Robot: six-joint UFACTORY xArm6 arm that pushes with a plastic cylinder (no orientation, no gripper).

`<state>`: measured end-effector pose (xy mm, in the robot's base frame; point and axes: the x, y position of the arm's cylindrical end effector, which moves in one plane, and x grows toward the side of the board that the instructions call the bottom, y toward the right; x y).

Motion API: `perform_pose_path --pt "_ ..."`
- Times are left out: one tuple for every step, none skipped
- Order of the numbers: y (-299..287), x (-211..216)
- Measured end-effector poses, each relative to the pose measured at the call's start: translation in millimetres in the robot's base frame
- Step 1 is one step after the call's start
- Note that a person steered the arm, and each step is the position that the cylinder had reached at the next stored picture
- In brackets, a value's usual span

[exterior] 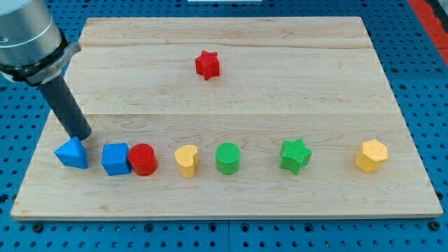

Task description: Move your arm to red star

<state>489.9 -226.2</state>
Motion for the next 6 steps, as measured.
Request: perform_pose_path --pt "0 2" --pt "11 -17" --pt "107 -54" --pt "222 -58" --pt "317 -115" --pt "338 -183"
